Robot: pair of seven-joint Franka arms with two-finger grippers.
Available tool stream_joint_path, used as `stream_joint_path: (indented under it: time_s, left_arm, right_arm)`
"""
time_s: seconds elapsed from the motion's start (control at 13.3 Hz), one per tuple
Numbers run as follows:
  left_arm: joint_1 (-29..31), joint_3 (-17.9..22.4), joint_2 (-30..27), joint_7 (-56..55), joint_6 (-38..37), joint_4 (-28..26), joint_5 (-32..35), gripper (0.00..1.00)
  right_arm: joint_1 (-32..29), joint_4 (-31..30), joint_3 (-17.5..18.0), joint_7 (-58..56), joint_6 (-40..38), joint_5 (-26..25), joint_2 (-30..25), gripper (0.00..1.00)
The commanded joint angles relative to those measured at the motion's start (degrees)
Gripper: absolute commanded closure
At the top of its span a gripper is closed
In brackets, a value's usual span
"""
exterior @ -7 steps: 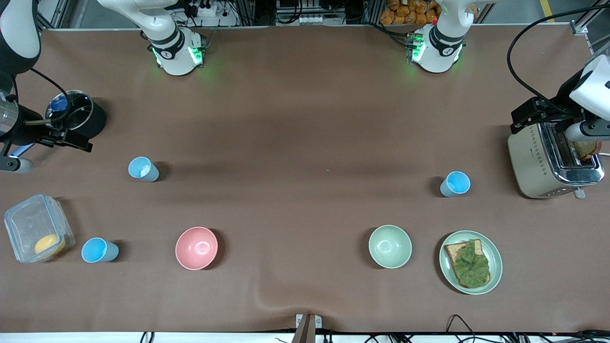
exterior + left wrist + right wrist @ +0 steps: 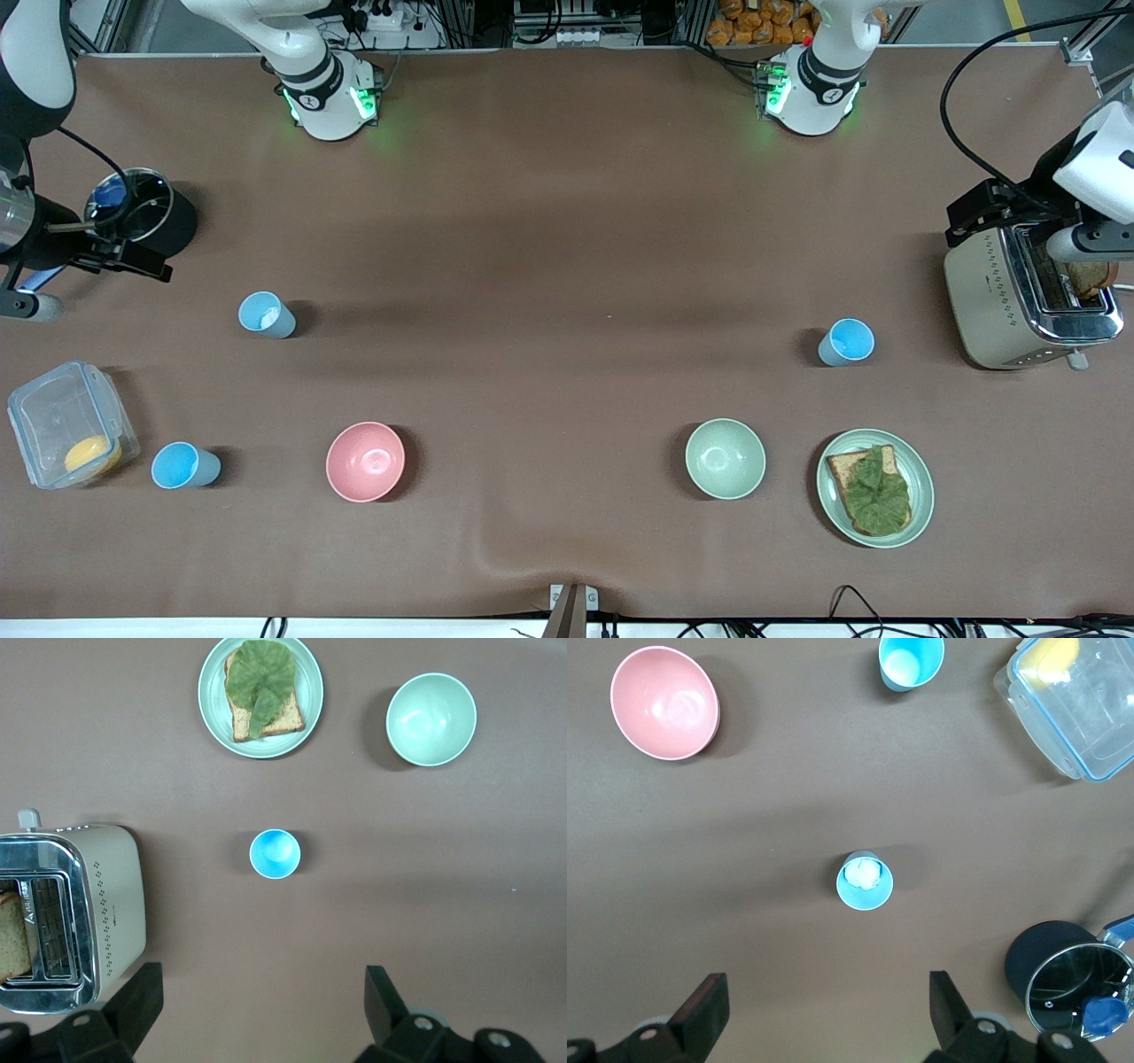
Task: Stack blue cups with both arms
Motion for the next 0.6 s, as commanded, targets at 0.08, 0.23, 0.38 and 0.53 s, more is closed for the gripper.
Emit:
stream_joint_path:
  time_s: [0.08, 0.23, 0.38, 0.53]
  left_arm:
    - [0.82, -0.29, 1.51, 0.85, -0.48, -0.27, 0.04, 0.0]
    - [1.09, -0.29, 2.48, 0.85, 0.74, -1.15, -0.05, 0.0]
    - [1.09, -0.29, 2.48, 0.85, 3.29, -3.17, 0.04, 0.0]
    - [1.09, -0.2, 2.13, 0.85, 5.39, -5.71, 0.04, 0.0]
  right_arm:
    - [-0.41, -0.76, 0.53, 0.98, -0.69, 0.39, -1.15, 0.0]
    - [-0.41, -0.76, 0.53, 1.07, -0.69, 0.39, -1.14, 0.0]
    - [-0.41, -0.76, 0.53, 1.07, -0.69, 0.39, -1.06, 0.0]
    - [-0.41, -0.76, 0.53, 1.07, -0.69, 0.39, -1.06, 0.0]
